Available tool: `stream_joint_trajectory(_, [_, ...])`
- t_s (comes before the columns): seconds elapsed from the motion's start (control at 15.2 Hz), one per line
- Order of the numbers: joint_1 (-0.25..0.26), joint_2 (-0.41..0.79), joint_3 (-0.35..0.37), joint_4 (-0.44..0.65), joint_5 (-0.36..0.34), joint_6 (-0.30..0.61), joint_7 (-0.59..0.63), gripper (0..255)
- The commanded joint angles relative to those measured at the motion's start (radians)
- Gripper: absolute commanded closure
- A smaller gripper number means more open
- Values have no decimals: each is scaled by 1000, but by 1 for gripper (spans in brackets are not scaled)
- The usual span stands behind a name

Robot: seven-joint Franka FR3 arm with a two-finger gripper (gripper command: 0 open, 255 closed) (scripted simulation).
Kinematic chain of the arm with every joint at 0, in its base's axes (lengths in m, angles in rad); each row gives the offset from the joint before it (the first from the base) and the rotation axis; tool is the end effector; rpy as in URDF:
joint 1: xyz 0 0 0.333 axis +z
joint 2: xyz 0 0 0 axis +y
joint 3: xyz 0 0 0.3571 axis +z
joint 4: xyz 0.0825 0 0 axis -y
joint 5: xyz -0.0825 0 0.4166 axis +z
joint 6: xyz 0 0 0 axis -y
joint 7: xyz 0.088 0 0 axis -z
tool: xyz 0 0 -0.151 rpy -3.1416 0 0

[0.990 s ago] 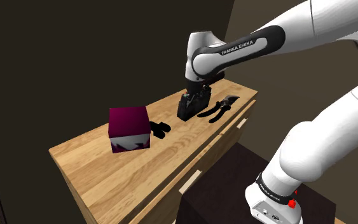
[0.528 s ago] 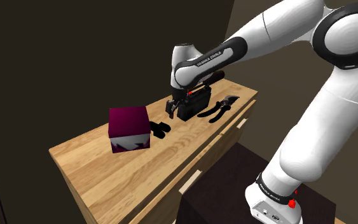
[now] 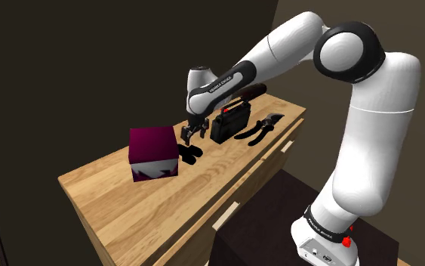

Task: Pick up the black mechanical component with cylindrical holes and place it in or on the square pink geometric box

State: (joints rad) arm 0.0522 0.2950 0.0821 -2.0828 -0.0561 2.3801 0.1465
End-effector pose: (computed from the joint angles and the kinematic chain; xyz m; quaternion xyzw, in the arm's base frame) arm 0.6137 0.0803 0.2567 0.9999 0.0124 0.0029 0.0071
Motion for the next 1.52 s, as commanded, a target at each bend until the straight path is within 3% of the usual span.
stream_joint_trajectory(0.0, [6,85,-2,68,-6,25,13,0])
stream_joint_trajectory(0.13, [11,140,-4,119,-9,34,20,0])
stream_joint_trajectory(0.59, [15,211,-11,120,-18,103,25,0])
stream_joint_trajectory(1.12, [15,217,-11,121,-18,109,26,0])
stream_joint_trajectory(1.19, [15,217,-11,121,-18,109,26,255])
stream_joint_trajectory(1.45, [15,218,-11,122,-18,109,26,255])
